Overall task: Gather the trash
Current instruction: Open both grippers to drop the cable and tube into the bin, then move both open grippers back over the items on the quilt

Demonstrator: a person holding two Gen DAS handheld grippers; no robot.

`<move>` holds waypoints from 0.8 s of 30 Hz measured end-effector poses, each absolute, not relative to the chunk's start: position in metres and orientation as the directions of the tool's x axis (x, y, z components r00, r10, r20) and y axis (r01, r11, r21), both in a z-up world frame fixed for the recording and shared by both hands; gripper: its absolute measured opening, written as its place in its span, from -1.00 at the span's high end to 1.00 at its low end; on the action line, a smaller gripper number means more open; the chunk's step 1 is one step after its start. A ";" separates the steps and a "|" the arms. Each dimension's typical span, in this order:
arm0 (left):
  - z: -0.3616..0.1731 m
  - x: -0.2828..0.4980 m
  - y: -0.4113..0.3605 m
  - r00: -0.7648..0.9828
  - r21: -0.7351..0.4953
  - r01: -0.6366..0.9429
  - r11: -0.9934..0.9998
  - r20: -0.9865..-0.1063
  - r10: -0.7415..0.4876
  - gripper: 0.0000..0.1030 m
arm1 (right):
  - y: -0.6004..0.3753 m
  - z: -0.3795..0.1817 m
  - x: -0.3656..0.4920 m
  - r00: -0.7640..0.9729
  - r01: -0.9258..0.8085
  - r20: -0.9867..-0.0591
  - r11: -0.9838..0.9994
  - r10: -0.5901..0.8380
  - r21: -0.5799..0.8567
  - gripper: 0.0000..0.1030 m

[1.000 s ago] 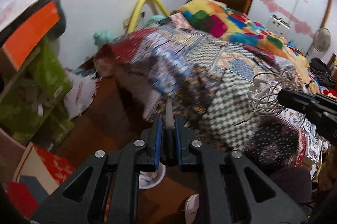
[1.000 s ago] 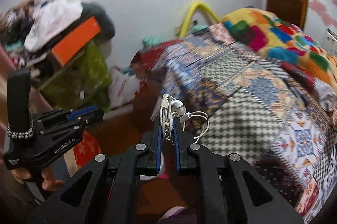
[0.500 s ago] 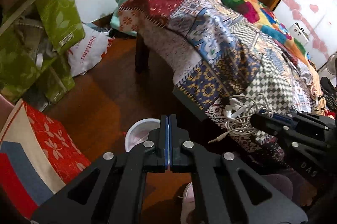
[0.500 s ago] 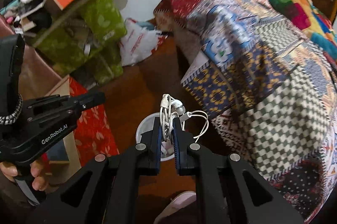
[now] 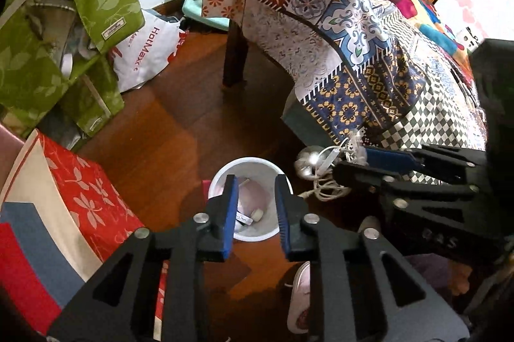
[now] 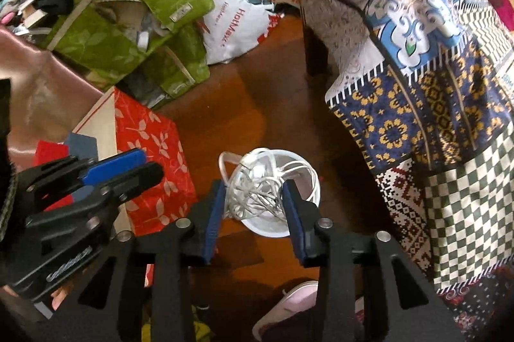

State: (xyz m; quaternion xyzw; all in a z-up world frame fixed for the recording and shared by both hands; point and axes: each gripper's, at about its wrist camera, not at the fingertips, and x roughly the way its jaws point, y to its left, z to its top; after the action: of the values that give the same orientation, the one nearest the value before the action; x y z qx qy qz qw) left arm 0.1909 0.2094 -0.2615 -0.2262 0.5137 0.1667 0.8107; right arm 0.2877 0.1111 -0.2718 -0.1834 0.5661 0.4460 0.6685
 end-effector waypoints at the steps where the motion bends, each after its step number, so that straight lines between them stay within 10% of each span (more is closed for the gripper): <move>1: -0.262 0.190 0.210 0.412 -0.194 -0.505 0.841 -0.910 0.037 0.50 | 0.113 -0.275 0.289 -0.042 -0.803 -0.925 0.538 0.377 0.256 0.33; 24: -0.207 0.192 0.181 0.495 -0.167 -0.465 0.869 -0.863 0.099 0.44 | 0.055 -0.186 0.290 0.166 -0.815 -0.853 0.556 0.495 0.164 0.33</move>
State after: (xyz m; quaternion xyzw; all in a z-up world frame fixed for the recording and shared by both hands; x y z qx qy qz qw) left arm 0.1922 0.1811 -0.2074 -0.1934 0.4738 0.1673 0.8427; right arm 0.2901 0.0547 -0.1864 -0.1694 0.4727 0.4398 0.7446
